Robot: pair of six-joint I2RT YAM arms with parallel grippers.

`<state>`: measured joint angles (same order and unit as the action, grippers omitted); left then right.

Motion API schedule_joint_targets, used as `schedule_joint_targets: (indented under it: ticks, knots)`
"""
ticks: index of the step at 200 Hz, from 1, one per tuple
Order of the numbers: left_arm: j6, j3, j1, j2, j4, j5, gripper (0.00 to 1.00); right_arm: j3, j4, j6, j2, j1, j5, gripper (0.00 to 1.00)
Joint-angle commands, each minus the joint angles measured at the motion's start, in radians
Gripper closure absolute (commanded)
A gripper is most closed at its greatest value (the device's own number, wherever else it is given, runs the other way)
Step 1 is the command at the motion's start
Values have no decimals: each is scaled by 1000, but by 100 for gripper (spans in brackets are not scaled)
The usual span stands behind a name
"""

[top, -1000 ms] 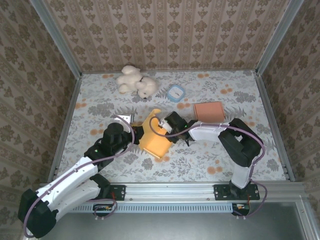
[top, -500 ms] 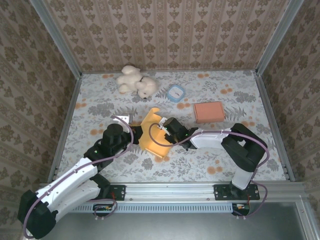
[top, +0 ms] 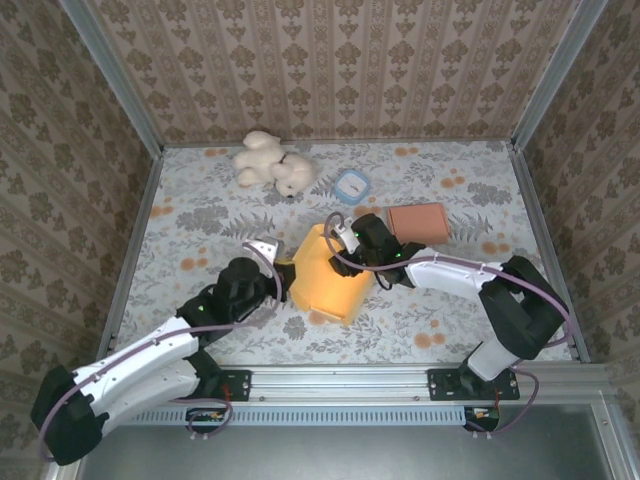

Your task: Fold the paper box

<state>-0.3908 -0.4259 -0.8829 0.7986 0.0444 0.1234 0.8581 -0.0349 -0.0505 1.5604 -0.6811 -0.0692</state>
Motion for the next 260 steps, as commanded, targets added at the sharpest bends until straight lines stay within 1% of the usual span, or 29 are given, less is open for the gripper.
schedule_joint_targets:
  ticks: [1,18,53,75,77,99,112,135,154,170,181,196,198,214,234,260]
  knots:
    - [156,17,-83,-39,76,127,89,-35,17,-120,-55,9,-110,47]
    - [225,9,-140,-44,95,178,89,-49,41,-141,-82,12,-91,48]
    - [375,16,-204,-30,163,228,89,-119,45,-150,-139,28,-34,53]
    - [465,7,-226,-7,183,262,89,-198,-21,-172,-163,37,-5,57]
    - [473,7,-226,-5,184,264,89,-206,-27,-174,-188,38,-1,57]
    - [524,-8,-229,18,180,258,89,-269,-95,-184,-217,38,38,63]
    - [534,-11,-229,32,183,249,89,-289,-124,-187,-217,40,44,66]
    - [533,-22,-229,63,172,245,89,-303,-156,-188,-224,43,41,67]
    - [536,-35,-229,87,162,233,89,-311,-189,-172,-219,49,39,69]
    - [535,-49,-229,102,153,218,89,-310,-212,-154,-205,66,15,69]
    - [539,-61,-230,110,142,207,89,-309,-228,-145,-191,75,6,65]
    - [540,-76,-230,121,122,189,89,-312,-261,-121,-175,78,0,65]
    - [540,-78,-230,122,122,186,89,-313,-266,-117,-153,78,0,65]
    - [540,-86,-229,129,110,168,89,-329,-320,-95,-114,78,3,68]
    - [534,-95,-229,135,96,168,89,-375,-420,-92,-91,78,9,77]
    - [527,-99,-225,139,88,185,89,-445,-523,-98,-90,78,27,79]
